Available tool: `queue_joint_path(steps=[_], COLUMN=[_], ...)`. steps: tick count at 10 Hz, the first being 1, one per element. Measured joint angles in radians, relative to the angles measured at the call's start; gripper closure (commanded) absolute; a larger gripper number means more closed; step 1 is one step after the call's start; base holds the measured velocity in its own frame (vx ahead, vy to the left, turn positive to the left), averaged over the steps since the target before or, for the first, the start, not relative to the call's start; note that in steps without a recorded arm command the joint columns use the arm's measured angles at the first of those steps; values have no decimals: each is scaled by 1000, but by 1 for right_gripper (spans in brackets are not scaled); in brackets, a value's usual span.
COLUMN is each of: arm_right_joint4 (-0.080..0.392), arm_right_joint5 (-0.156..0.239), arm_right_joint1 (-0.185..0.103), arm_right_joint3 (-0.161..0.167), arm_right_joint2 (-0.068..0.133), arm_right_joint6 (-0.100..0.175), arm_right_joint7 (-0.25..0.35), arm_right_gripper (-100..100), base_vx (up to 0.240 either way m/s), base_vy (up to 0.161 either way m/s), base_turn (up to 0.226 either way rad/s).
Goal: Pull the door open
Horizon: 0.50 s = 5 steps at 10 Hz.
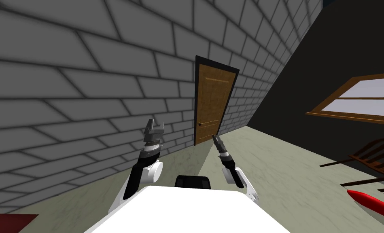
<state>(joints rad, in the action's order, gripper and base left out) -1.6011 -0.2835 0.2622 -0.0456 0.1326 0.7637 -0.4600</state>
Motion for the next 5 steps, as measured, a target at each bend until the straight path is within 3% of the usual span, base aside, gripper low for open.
queue_joint_path(steps=[5], arm_right_joint4=[124], arm_right_joint5=[-32], arm_right_joint1=[-37], arm_right_joint3=[-6], arm_right_joint2=[17], arm_right_joint6=[32], arm_right_joint7=[-79], arm_right_gripper=[-100], base_vx=[100], base_vy=[5], base_turn=[4])
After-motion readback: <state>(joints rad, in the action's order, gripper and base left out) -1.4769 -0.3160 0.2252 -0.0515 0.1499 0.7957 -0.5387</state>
